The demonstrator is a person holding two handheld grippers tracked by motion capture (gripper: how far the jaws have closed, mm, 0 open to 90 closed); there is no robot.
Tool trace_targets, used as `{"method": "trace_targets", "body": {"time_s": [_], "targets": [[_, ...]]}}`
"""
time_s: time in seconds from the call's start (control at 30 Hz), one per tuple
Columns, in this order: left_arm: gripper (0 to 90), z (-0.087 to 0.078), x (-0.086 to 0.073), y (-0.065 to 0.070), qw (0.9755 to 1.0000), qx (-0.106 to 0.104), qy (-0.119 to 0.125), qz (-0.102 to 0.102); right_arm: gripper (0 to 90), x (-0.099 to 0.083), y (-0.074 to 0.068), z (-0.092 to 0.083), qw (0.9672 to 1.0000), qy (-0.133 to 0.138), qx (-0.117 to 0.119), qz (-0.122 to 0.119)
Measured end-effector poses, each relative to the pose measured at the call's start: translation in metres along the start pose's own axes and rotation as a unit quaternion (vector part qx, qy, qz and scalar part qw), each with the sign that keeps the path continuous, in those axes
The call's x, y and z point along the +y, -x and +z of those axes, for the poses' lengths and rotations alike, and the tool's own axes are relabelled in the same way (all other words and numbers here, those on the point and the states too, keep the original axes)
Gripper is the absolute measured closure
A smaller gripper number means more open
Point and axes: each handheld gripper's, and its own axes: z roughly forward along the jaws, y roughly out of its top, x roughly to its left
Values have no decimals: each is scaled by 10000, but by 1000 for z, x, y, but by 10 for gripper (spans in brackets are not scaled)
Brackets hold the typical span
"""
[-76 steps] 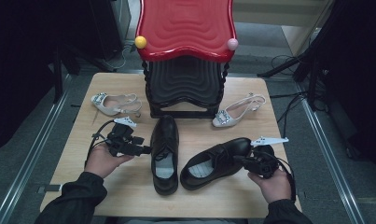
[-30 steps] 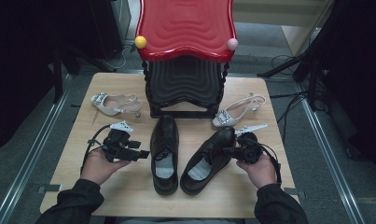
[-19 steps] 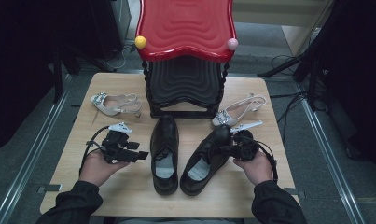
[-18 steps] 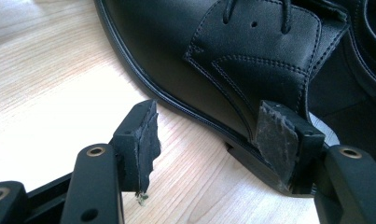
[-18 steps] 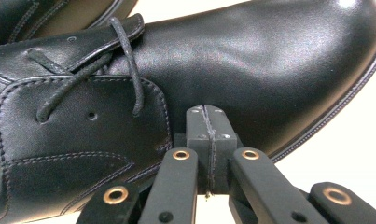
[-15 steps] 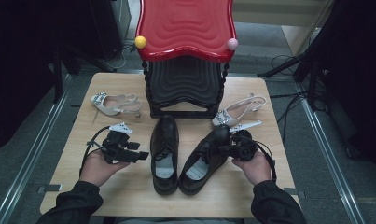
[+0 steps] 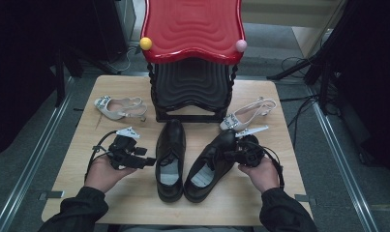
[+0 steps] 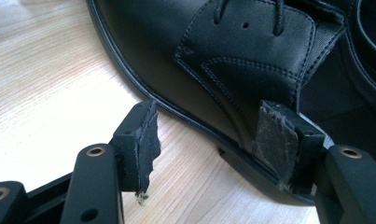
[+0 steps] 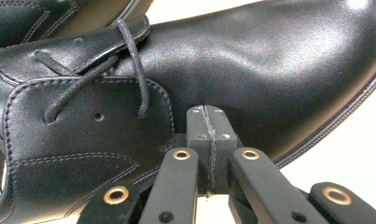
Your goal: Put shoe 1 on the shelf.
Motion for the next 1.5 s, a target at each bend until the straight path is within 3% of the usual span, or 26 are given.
{"method": "trace_targets", "body": {"time_s": [0.4, 0.57, 0.77, 0.93, 1.13, 1.33, 1.5], "targets": [[403, -1, 0, -3, 10000, 28, 18, -69, 900, 3, -8, 5, 10000, -24, -12, -84], [406, -3, -2, -7, 9997, -12, 31, -231, 900, 9, -18, 13, 9996, -13, 7, -291], [406, -3, -5, -6, 9998, 11, 5, -218, 900, 20, -29, 25, 9990, 72, 98, -420], [421, -4, -8, -5, 9997, 3, 31, -225, 900, 28, -34, 31, 9986, 102, -4, -516], [453, -5, -10, -4, 9997, -49, -3, -249, 900, 26, -31, 22, 9993, 150, 66, -348], [676, 2, -9, -6, 9989, -290, -163, -324, 900, 5, -44, 7, 9979, 63, 376, -529], [786, 6, -9, -7, 9985, -394, -209, -307, 895, -10, -57, -1, 9970, -36, 337, -692]]}}
